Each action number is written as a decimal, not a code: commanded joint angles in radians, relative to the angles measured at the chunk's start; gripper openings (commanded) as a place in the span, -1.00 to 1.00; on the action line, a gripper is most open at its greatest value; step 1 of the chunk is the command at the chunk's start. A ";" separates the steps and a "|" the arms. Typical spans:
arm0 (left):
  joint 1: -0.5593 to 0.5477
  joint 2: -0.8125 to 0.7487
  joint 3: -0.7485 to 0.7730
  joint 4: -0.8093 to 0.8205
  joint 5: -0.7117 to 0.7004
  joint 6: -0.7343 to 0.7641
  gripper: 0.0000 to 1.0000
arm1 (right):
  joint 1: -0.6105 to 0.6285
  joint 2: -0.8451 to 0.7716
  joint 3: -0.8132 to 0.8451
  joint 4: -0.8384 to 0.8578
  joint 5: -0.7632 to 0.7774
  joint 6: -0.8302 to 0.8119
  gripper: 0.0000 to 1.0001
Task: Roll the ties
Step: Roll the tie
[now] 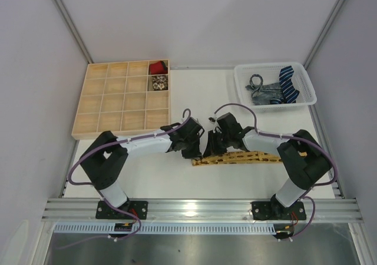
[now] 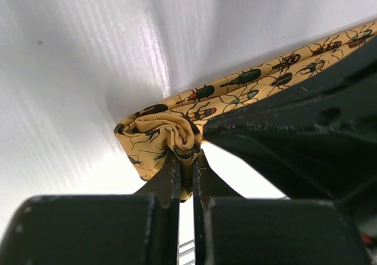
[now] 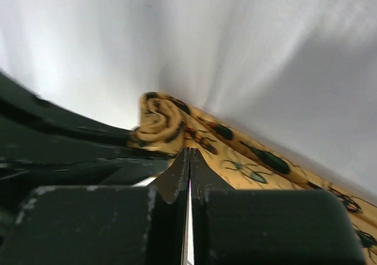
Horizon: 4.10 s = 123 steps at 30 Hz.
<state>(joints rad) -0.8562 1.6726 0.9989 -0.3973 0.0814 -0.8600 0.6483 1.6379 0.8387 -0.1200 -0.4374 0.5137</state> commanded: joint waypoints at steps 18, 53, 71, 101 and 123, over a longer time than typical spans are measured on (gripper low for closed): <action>-0.055 0.110 0.109 -0.025 -0.012 0.010 -0.99 | -0.030 0.076 -0.118 0.100 0.011 0.005 -1.00; -0.104 0.098 -0.057 0.118 -0.063 0.006 0.20 | -0.210 -0.072 -0.037 -0.066 -0.156 -0.035 -0.99; -0.119 0.079 -0.105 0.198 -0.057 0.012 0.29 | -0.184 -0.047 -0.085 -0.009 -0.353 0.008 -0.98; -0.014 -0.254 -0.295 0.278 0.046 0.121 0.47 | -0.145 0.057 -0.101 0.006 -0.069 -0.121 -1.00; 0.094 -0.071 -0.405 0.506 0.219 -0.122 0.41 | -0.147 0.025 -0.127 0.002 -0.034 -0.130 -1.00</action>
<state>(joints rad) -0.7689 1.5650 0.6151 0.1612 0.3267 -0.9371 0.5022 1.6516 0.7361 -0.0772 -0.6212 0.4423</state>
